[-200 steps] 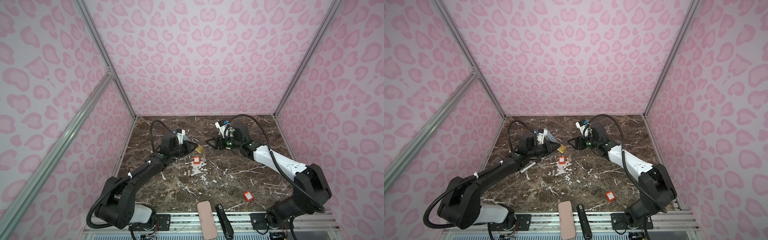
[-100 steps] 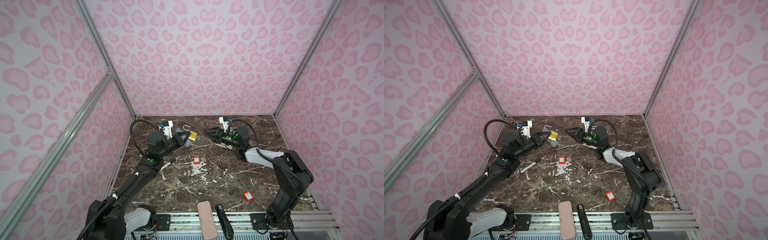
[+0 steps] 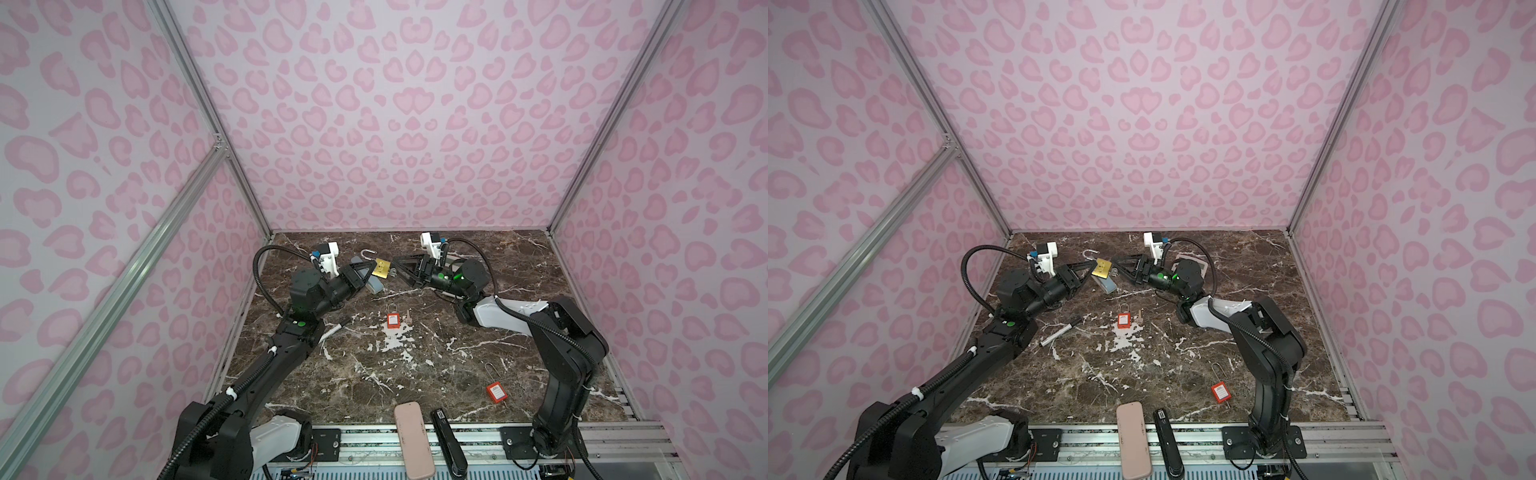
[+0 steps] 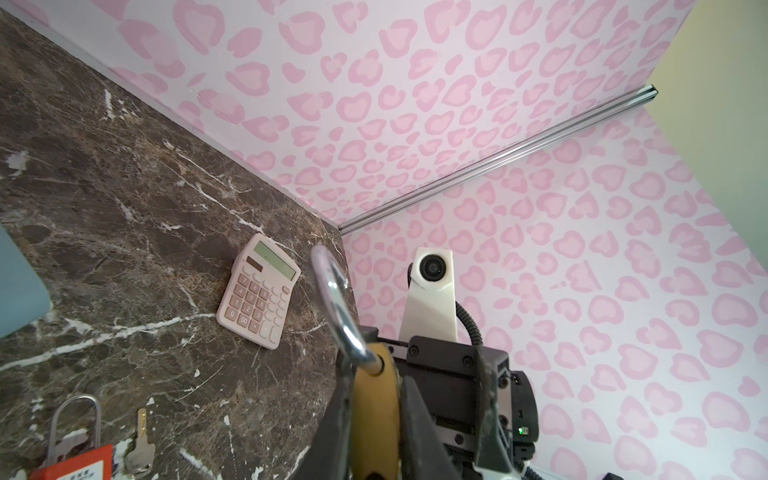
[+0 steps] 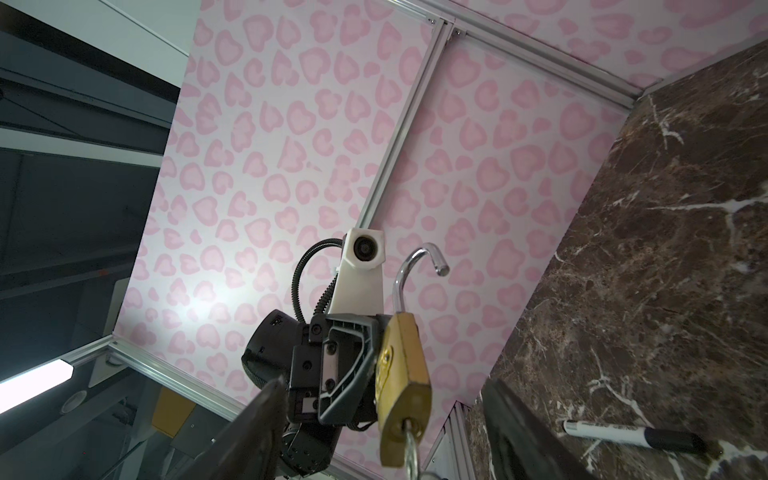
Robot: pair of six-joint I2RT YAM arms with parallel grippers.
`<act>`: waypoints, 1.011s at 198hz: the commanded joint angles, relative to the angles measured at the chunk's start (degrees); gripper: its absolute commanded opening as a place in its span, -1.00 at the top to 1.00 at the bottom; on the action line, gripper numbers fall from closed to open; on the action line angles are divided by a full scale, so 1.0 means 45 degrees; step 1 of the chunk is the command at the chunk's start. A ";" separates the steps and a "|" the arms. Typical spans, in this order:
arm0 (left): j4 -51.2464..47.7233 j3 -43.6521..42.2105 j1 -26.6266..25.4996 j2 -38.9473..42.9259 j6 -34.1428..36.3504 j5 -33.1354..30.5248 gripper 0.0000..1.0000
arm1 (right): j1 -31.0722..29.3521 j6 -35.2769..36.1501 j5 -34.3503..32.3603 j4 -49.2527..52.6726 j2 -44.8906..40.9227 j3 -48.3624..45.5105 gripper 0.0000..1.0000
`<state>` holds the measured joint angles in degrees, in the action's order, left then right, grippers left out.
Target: Lock with the key
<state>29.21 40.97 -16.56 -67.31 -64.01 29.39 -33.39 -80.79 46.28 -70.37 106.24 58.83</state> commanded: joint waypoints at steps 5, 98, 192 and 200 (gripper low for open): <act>0.1789 0.0017 0.0019 -0.0135 -0.0470 0.0345 0.92 | -0.0174 0.0108 -0.0122 -0.0068 0.0263 0.0267 -0.51; 0.1908 -0.0209 0.0024 -0.0063 -0.0457 0.0308 0.92 | -0.0864 -0.0381 -0.0529 -0.0417 0.0651 0.0639 -0.32; 0.2219 -0.0331 0.0073 -0.0157 -0.0662 0.0393 0.92 | -0.0918 -0.0410 -0.0461 -0.0317 0.0444 0.0446 0.20; 0.2219 -0.0336 0.0076 -0.0159 -0.0693 0.0386 0.92 | -0.0903 -0.0425 -0.0462 -0.0320 0.0436 0.0453 0.26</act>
<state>33.67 39.46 -16.38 -67.83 -66.50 30.24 -37.39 -82.91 44.40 -70.41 108.29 61.21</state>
